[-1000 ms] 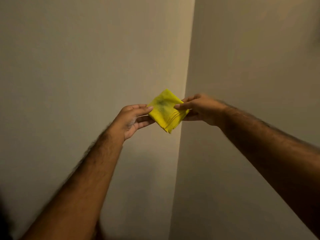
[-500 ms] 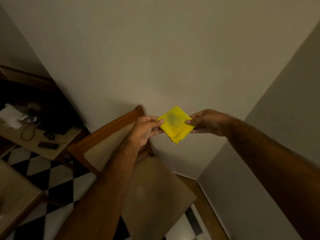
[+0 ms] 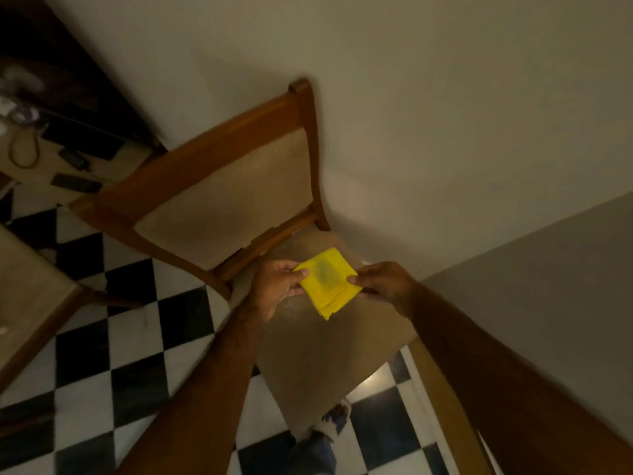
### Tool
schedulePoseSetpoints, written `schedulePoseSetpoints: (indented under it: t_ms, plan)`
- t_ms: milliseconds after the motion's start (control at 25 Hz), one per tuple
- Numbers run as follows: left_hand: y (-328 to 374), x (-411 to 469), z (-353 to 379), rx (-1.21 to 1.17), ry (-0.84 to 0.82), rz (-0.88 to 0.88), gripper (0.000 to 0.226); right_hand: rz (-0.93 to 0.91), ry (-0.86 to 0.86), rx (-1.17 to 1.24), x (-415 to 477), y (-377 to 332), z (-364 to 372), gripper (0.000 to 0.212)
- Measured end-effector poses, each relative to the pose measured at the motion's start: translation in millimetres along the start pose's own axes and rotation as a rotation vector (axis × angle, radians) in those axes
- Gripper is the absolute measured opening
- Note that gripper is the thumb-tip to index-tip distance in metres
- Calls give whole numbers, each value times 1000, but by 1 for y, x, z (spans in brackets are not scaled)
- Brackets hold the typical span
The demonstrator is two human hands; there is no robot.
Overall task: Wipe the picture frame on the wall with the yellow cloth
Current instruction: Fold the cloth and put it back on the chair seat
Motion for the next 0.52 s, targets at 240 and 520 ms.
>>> schedulePoseSetpoints:
  t_ms: [240,520]
  plan:
    - [-135,62,-22,113,83,-133,32,120,58,-87,97,103,23,36]
    - [-180,110,-18,597,175,5,26,79,215,-484,153,158,21,28]
Point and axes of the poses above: each hand's wrist, its own x-axis towards the middle knuckle, its own z-axis out of the palm, y = z × x, the point moved 10 cm from there along x, towards the middle knuckle, and after that the axes turned 3 degrees about z, right-handed, at the moved point
